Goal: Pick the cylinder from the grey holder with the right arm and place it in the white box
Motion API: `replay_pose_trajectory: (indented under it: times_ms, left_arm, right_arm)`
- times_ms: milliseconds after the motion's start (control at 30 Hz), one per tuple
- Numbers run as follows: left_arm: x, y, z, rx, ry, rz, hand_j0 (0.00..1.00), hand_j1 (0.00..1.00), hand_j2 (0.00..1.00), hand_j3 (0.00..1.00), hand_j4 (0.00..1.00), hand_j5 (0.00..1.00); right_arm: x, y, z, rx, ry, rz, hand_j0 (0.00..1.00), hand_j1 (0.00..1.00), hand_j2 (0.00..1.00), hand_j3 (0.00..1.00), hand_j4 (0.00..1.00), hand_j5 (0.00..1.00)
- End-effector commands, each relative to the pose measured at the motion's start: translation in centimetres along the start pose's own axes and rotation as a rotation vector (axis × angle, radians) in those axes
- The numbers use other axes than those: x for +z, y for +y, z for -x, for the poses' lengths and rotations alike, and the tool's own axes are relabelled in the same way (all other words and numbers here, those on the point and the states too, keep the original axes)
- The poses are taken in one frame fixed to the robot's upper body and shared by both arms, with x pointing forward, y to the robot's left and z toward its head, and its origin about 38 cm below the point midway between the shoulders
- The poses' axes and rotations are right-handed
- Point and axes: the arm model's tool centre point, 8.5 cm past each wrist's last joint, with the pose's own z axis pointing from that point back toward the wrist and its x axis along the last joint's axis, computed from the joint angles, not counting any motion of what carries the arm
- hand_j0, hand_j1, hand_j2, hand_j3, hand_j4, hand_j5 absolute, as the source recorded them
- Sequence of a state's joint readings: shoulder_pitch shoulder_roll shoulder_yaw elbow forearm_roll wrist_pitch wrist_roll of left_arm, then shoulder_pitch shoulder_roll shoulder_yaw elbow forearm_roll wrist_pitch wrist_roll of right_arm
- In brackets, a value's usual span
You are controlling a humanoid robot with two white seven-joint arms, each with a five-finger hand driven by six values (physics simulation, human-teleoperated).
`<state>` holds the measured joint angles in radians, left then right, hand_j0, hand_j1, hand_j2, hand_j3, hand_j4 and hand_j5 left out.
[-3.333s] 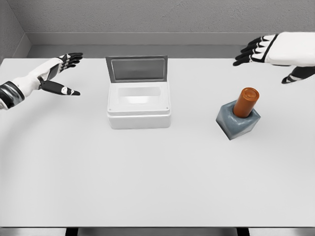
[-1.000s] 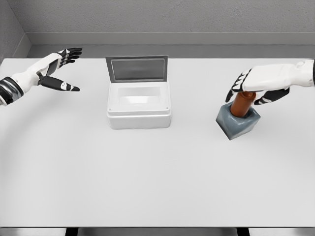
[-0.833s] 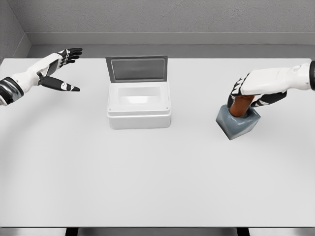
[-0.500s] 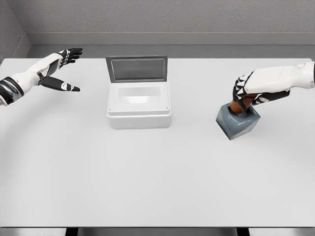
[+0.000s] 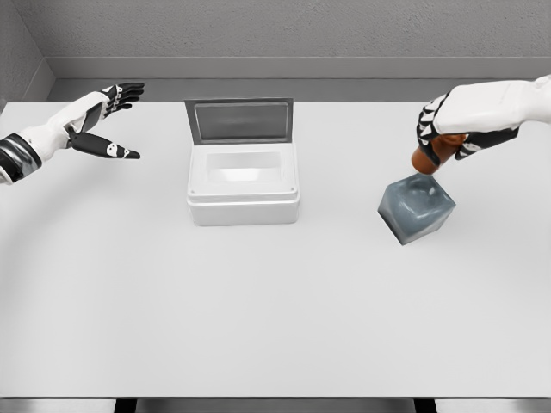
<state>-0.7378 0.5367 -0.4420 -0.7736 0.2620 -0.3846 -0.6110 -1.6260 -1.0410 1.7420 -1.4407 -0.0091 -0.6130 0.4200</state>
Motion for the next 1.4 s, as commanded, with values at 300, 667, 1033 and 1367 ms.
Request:
replay_pose_trajectory:
  times_ms: [300, 667, 1033, 1367]
  left_arm:
    - [-0.3, 0.0, -0.9, -0.009, -0.028, 0.005, 1.0, 1.0, 1.0, 1.0, 1.0, 1.0]
    - [-0.7, -1.0, -1.1, -0.04, -0.025, 0.05, 1.0, 1.0, 1.0, 1.0, 1.0, 1.0]
    - [-0.7, -1.0, -1.1, -0.04, -0.023, 0.051, 1.0, 1.0, 1.0, 1.0, 1.0, 1.0]
    - [-0.8, -1.1, -1.1, -0.039, -0.026, 0.053, 1.0, 1.0, 1.0, 1.0, 1.0, 1.0]
  right_arm:
    - [-3.6, -3.0, -1.9, 0.064, -0.086, 0.01, 0.31, 0.31, 0.31, 0.31, 0.31, 0.31]
    - [-6.0, -5.5, -3.5, 0.11, -0.146, 0.029, 0.31, 0.31, 0.31, 0.31, 0.31, 0.31]
    - [-9.1, -8.7, -4.8, 0.155, -0.191, 0.054, 0.31, 0.31, 0.31, 0.31, 0.31, 0.31]
    - [-11.5, -10.0, -4.9, 0.16, -0.198, 0.061, 0.31, 0.31, 0.31, 0.31, 0.31, 0.31]
